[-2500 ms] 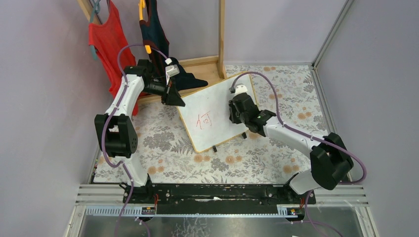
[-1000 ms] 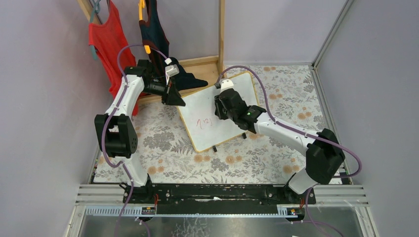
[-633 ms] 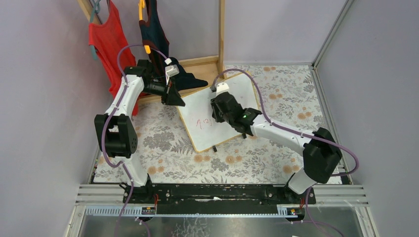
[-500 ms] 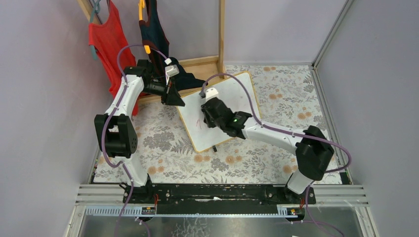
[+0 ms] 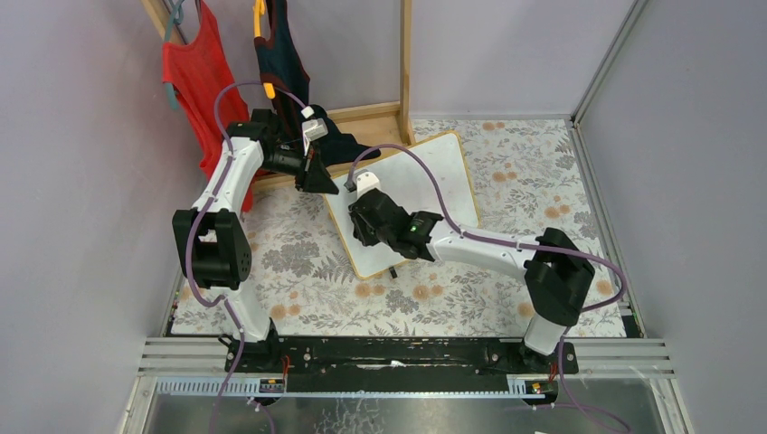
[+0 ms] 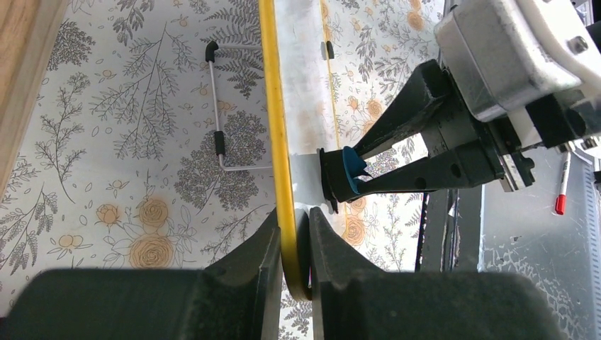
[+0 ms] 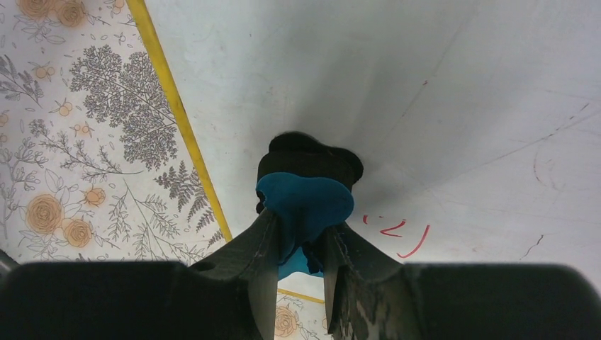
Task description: Erase the whiteboard
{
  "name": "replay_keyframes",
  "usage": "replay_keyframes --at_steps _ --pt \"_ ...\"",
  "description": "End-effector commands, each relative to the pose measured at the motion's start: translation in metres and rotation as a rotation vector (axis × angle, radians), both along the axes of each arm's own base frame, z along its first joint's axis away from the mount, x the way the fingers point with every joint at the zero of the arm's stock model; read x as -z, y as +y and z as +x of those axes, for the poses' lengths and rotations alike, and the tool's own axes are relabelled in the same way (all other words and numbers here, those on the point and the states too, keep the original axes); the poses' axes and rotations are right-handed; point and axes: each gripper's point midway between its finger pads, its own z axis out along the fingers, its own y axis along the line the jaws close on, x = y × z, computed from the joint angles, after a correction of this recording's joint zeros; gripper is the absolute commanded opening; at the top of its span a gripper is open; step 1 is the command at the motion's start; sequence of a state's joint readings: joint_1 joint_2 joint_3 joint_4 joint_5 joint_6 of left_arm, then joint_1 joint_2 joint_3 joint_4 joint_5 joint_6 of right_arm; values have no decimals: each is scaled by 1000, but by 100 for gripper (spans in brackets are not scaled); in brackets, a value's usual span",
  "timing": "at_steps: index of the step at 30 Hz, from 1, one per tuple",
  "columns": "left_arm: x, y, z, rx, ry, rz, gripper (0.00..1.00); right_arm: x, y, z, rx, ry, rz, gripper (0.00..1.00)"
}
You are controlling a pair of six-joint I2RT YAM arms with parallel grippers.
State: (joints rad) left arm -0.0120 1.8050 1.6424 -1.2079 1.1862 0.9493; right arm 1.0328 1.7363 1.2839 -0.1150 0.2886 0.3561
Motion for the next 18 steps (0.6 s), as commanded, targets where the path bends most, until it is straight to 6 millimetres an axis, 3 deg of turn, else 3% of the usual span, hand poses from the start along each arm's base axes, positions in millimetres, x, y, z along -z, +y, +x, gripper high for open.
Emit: replay_keyframes --at_steps 1,7,10,13,18 --pt "16 -6 -6 46 -32 52 0 1 -27 23 85 4 14 0" --pt "14 -6 -6 45 -38 55 0 2 -111 42 239 -4 -6 0" --pt "14 -6 -6 46 -39 54 0 -3 -140 47 292 -25 -22 0" --pt "14 -6 -7 46 -36 53 0 -10 -144 47 294 -37 -17 0" --pt "15 -6 -6 46 -32 53 0 -9 -114 43 220 14 60 0"
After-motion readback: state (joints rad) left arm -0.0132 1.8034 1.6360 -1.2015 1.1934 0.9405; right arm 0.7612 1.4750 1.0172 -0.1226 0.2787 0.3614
